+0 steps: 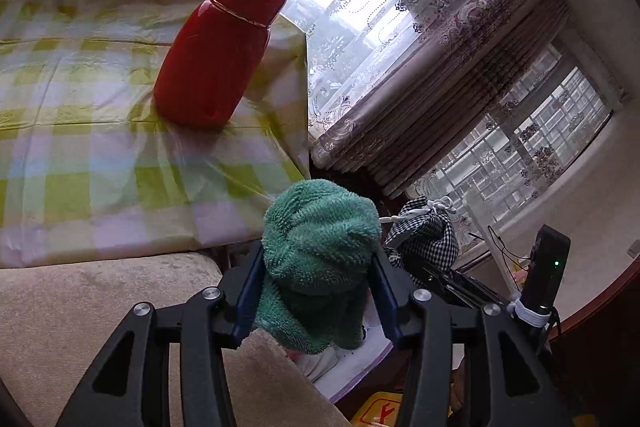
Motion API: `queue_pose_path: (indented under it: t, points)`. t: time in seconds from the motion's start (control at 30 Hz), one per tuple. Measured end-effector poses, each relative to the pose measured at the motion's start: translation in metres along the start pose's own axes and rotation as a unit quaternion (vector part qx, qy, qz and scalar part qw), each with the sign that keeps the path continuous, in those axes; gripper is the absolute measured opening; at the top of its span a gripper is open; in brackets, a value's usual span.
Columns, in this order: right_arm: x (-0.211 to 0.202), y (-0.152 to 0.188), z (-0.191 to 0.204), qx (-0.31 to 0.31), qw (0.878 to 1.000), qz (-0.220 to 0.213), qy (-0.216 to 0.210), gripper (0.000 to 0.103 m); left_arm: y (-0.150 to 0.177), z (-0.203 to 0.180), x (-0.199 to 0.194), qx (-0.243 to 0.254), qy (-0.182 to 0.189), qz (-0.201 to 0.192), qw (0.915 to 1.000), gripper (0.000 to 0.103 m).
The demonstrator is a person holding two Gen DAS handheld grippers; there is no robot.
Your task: Organize soft objects
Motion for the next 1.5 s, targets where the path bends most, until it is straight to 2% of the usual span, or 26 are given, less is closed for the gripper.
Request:
queue_pose_path:
  t: [0.17, 0.23, 0.27, 0.3, 0.37, 0.47, 0.6, 0.83, 1.07, 1.2, 1.5]
  points:
    - [0.0, 0.018, -0.038, 0.034, 0.999, 0.021, 0.037, 0.034, 0.02, -0.024, 0.024, 0.011, 0.021, 0.043, 0.9988, 0.051]
    - [0.0, 0.024, -0.048, 0.043, 0.997, 0.028, 0.049, 0.038, 0.028, -0.034, 0.034, 0.021, 0.032, 0.062, 0.9973, 0.057]
    - [0.0, 0.025, -0.052, 0.045, 0.997, 0.031, 0.056, 0.042, 0.033, -0.038, 0.039, 0.026, 0.037, 0.073, 0.9963, 0.067]
    - [0.0, 0.027, -0.054, 0.046, 0.996, 0.035, 0.062, 0.055, 0.036, -0.038, 0.044, 0.028, 0.033, 0.079, 0.9959, 0.073]
    - [0.0, 0.028, -0.057, 0.051, 0.996, 0.034, 0.07, 0.068, 0.039, -0.035, 0.049, 0.026, 0.019, 0.086, 0.9958, 0.075]
    - [-0.001, 0.029, -0.055, 0.054, 0.995, 0.036, 0.079, 0.078, 0.04, -0.021, 0.047, 0.005, 0.002, 0.094, 0.9956, 0.077]
    - [0.002, 0.04, -0.046, 0.05, 0.994, 0.051, 0.078, 0.078, 0.057, 0.004, 0.045, -0.026, -0.033, 0.125, 0.9913, 0.081]
    - [0.005, 0.065, -0.031, 0.045, 0.993, 0.079, 0.074, 0.078, 0.071, 0.008, 0.037, 0.028, -0.087, 0.133, 0.9869, 0.084]
    - [0.008, 0.067, -0.029, 0.049, 0.993, 0.084, 0.073, 0.081, 0.077, 0.006, 0.045, 0.056, -0.103, 0.141, 0.983, 0.092]
    - [0.009, 0.067, -0.026, 0.045, 0.993, 0.084, 0.07, 0.081, 0.077, 0.003, 0.046, 0.057, -0.1, 0.142, 0.9832, 0.099]
    - [0.009, 0.068, -0.026, 0.046, 0.993, 0.087, 0.07, 0.081, 0.077, 0.003, 0.048, 0.055, -0.098, 0.14, 0.9838, 0.103]
Point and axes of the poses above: each gripper's, at about its wrist camera, not at the fingertips, and x roughly the way its jaws point, z to its left, y to its underside, the point moved 9 cm from there along x, roughly the way its jaws point, and after that the axes turned 5 degrees about -x, right-handed, at the moved point
